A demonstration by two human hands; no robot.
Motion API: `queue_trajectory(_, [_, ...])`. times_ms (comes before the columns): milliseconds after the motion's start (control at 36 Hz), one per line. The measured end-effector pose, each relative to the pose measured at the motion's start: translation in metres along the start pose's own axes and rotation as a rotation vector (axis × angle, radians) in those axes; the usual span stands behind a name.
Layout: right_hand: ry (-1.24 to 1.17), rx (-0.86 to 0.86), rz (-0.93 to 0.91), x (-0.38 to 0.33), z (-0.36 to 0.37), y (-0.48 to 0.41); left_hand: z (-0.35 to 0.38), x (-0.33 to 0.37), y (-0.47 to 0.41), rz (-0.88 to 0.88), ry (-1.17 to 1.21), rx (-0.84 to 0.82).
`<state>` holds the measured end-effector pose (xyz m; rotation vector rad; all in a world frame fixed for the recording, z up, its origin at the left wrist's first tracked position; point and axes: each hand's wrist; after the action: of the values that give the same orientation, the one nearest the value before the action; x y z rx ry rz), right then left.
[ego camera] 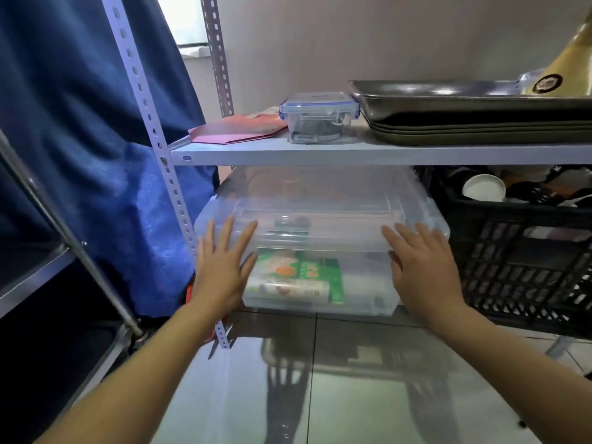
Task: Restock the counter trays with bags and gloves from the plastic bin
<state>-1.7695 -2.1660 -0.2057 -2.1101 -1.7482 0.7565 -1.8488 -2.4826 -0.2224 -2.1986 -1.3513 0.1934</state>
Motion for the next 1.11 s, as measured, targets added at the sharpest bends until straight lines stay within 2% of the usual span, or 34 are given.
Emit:
queue_trajectory(167, [0.145, 0.024, -0.028, 0.005, 0.032, 0.001, 0.027, 0.003, -0.004, -0.001, -0.146, 0.049])
queue_trajectory(278, [0.168, 0.034, -0.014, 0.007, 0.042, -0.009, 0.03, 0.001, -0.012, 0.008, -0.209, 0.019])
queue_trajectory(500, [0.208, -0.014, 0.066, -0.003, 0.046, -0.043, 0.025, -0.006, -0.044, -0.007, -0.225, -0.05])
queue_trajectory(694, [0.209, -0.159, 0.083, 0.004, 0.053, -0.076, 0.025, -0.01, -0.077, -0.026, -0.123, -0.178])
queue_trajectory(861, [0.18, -0.083, 0.053, 0.011, 0.063, -0.058, 0.037, -0.005, -0.065, -0.012, -0.174, -0.118])
queue_trajectory(1111, [0.166, -0.019, 0.121, 0.001, 0.076, -0.058, 0.047, -0.011, -0.072, -0.006, -0.163, -0.08])
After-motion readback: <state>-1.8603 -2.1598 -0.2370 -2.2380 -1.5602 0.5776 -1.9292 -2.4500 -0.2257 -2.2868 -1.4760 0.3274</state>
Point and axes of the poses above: each hand's wrist, its own y-axis away from the middle knuckle, its own z-axis out of the palm, x = y × z, and after that the axes turned 11 degrees about z, right-handed
